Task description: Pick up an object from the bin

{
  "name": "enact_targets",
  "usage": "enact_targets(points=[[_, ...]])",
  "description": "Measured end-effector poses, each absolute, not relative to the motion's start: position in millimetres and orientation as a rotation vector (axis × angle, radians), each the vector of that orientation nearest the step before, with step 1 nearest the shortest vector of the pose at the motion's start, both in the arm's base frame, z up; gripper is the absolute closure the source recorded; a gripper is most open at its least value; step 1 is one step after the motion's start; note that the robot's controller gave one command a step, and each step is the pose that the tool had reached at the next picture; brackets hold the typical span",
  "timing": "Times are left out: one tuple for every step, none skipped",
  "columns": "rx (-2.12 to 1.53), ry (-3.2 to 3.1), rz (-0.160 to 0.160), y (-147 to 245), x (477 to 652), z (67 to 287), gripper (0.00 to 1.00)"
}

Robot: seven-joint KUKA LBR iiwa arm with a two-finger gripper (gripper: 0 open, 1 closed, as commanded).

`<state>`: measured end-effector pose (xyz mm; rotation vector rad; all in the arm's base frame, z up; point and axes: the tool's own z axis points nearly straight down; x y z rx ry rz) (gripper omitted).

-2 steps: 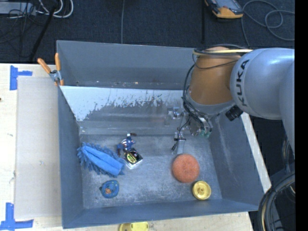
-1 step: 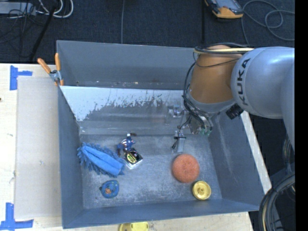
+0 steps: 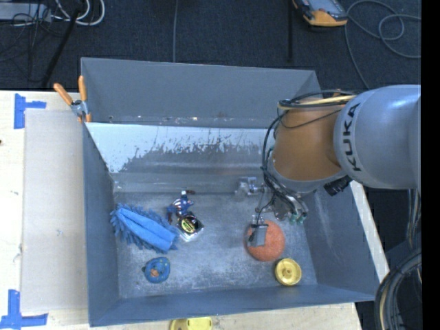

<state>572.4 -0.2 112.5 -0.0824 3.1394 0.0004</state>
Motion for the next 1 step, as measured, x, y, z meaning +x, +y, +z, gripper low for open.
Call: enact_targets(points=[[-0.138, 3.143, 0.003, -34.3, 559.5, 83.0, 0.0]])
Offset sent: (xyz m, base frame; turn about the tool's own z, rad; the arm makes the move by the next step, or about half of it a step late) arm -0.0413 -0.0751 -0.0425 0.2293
